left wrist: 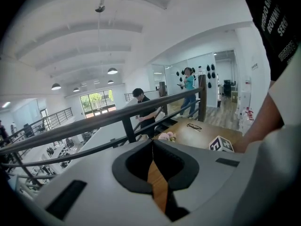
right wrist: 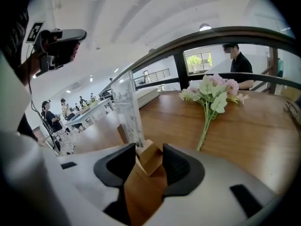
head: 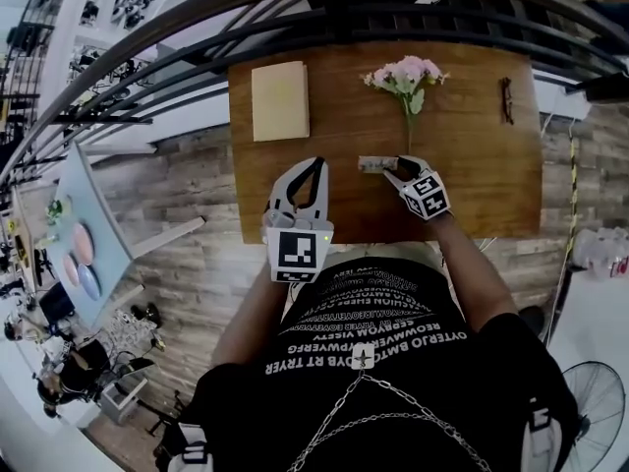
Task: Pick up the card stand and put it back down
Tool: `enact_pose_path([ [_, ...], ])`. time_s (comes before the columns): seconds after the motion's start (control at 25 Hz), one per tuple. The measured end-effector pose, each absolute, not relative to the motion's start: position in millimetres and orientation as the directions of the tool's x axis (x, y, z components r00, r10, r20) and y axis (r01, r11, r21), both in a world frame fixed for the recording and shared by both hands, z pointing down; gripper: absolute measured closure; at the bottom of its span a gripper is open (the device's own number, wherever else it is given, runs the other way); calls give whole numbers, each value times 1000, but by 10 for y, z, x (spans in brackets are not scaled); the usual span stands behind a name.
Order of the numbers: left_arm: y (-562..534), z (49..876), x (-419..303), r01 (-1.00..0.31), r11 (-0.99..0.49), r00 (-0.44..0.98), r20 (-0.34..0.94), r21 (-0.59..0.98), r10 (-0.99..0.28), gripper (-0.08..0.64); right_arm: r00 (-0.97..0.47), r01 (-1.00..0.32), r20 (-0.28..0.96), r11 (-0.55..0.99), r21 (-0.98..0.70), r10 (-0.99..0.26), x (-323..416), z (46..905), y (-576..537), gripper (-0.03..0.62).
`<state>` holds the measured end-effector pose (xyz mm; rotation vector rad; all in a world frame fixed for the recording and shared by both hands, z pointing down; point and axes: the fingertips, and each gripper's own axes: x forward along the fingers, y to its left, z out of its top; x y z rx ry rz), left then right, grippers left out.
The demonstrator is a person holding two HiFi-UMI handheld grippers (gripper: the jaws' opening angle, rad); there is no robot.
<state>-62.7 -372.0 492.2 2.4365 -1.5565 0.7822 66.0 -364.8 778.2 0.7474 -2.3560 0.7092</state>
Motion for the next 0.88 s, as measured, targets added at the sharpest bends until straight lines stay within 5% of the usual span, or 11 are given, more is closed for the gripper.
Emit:
enact_pose_path([
  [0.88,-3349,4587,-660,-867,-473,378,414,-154,-828,532,-676,-676,637,654,-339,-369,720,6788,-3523,437],
])
